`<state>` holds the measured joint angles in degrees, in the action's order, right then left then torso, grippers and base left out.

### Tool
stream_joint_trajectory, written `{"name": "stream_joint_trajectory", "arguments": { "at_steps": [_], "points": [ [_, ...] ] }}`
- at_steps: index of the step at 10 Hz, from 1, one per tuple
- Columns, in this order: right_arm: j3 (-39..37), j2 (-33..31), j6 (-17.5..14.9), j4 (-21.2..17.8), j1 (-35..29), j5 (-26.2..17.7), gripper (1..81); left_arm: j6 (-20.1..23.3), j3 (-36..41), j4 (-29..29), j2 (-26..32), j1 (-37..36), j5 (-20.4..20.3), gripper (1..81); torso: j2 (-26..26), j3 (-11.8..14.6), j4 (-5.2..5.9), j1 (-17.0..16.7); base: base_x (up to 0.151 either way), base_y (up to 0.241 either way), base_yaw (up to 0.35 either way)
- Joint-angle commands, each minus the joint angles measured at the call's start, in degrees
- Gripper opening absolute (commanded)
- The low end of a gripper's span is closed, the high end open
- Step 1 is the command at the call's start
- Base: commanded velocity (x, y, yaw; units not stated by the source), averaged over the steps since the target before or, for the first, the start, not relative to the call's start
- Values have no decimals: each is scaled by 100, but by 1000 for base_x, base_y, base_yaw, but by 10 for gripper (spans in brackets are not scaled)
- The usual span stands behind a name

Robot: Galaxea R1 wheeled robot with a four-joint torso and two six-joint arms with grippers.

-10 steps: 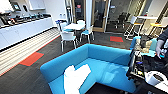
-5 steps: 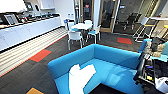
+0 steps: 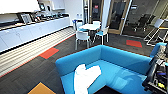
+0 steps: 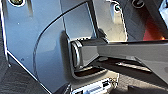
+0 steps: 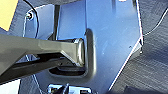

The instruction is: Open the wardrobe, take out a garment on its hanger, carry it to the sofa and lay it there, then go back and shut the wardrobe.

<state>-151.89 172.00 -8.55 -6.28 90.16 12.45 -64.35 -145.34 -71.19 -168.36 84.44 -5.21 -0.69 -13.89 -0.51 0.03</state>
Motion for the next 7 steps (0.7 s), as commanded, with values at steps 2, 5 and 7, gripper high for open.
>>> {"name": "stream_joint_trajectory", "arguments": {
  "at_steps": [2, 5, 7],
  "points": [
    [21, -5, 2, 48, -54, -339, 811, 19, 40, -79, 31, -116, 178, 811, 0, 688, 0, 0, 0, 0, 204],
    [21, -5, 11, 48, -55, -348, 811, 19, 40, -79, 31, -116, 178, 811, -2, 719, 0, -3, 0, 0, 203],
    [21, -5, 2, 48, -55, -357, 811, 28, 40, -79, 31, -116, 178, 811, -11, 848, 0, -3, 0, 0, 205]
  ]
}}
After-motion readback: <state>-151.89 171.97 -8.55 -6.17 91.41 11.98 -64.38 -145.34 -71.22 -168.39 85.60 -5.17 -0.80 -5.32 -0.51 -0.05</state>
